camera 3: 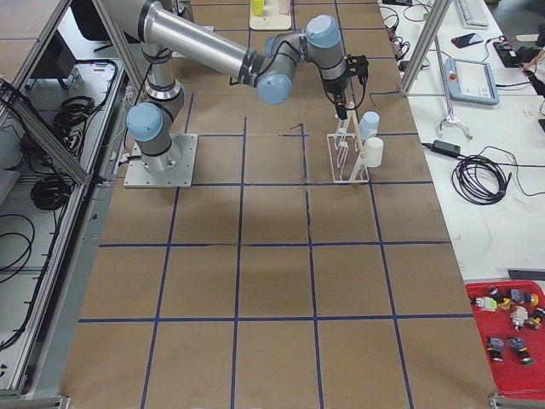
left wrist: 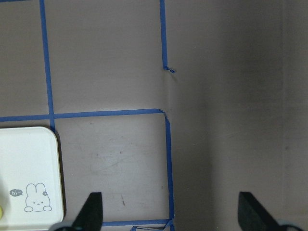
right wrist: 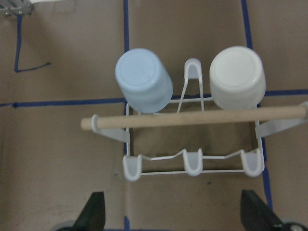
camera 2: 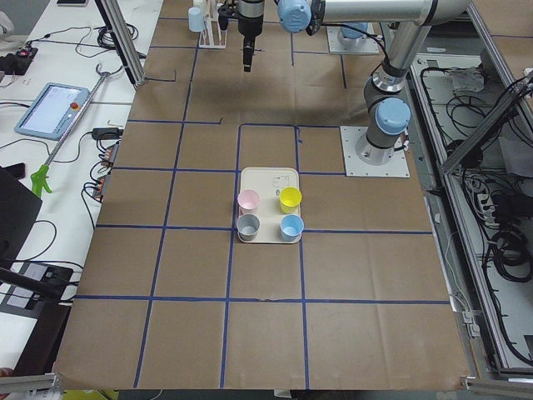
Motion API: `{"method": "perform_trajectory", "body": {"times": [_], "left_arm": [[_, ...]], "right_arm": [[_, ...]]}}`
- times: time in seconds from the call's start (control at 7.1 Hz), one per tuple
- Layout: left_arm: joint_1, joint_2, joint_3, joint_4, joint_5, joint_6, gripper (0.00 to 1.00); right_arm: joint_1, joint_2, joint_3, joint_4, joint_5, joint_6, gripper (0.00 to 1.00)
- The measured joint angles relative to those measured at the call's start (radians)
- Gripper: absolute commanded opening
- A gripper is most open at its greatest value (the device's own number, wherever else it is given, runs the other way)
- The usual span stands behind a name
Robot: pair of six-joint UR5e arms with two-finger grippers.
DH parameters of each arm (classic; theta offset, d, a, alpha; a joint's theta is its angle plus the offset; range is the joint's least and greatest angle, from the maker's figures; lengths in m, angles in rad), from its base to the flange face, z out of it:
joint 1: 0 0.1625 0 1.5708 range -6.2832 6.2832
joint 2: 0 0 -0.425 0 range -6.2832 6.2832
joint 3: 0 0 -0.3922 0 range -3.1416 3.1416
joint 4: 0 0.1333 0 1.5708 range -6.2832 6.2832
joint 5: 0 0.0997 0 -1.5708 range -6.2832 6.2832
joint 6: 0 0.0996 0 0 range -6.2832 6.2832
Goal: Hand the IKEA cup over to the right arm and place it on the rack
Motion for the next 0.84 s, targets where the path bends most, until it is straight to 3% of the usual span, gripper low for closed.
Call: {"method": "perform_trajectory", "body": {"times": [0.42, 0.84], "left_arm": [[0.0, 0.0, 0.0, 0.0, 0.0, 0.0, 0.99], [-0.001, -0.001, -0.001, -0.001, 0.0, 0.0, 0.99]], "right_arm": [[0.193, -0.148, -0.009, 0.344, -0.1, 0.244, 1.0], [0.299, -0.215, -0.006, 0.457, -0.107, 0.348, 1.0]]}}
